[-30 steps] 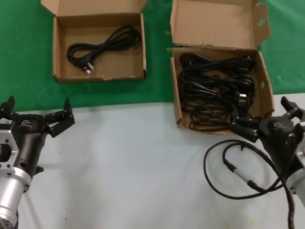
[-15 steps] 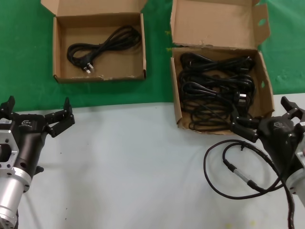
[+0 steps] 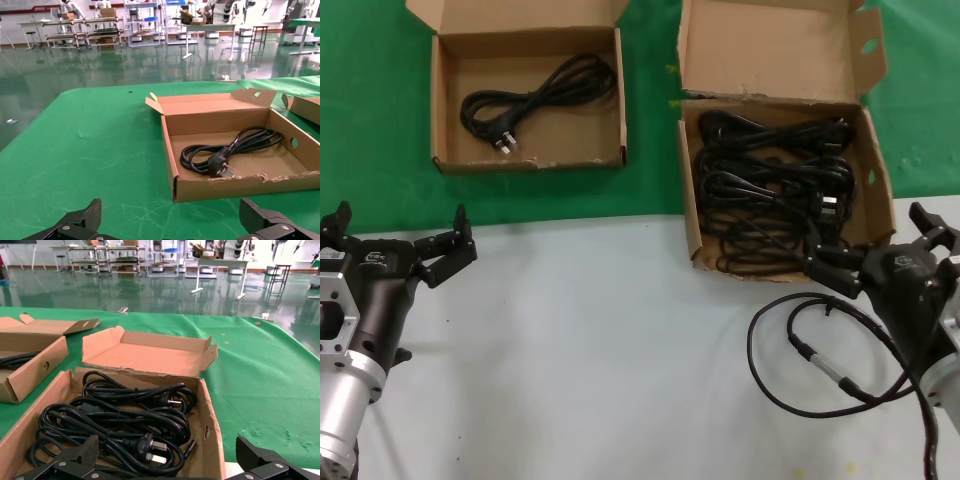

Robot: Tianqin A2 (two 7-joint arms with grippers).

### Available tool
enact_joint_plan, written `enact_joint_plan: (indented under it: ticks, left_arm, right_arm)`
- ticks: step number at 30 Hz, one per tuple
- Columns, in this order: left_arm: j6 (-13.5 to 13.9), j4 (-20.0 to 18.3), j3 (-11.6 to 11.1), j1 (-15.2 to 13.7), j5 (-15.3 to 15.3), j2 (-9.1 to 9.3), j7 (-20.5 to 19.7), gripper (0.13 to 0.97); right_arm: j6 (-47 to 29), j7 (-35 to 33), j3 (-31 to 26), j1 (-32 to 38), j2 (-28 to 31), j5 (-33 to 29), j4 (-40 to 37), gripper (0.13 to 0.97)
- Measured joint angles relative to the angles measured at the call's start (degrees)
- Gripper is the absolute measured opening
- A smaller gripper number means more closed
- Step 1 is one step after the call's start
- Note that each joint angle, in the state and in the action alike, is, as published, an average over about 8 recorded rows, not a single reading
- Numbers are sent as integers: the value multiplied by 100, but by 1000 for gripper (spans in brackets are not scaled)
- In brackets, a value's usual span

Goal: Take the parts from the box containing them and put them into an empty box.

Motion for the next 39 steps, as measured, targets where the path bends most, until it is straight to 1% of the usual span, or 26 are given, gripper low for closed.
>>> enact_joint_plan:
  ticks: [39]
  left_arm:
    - [0,0,0,0,0,0,0,966]
  right_arm:
    - [0,0,0,0,0,0,0,966]
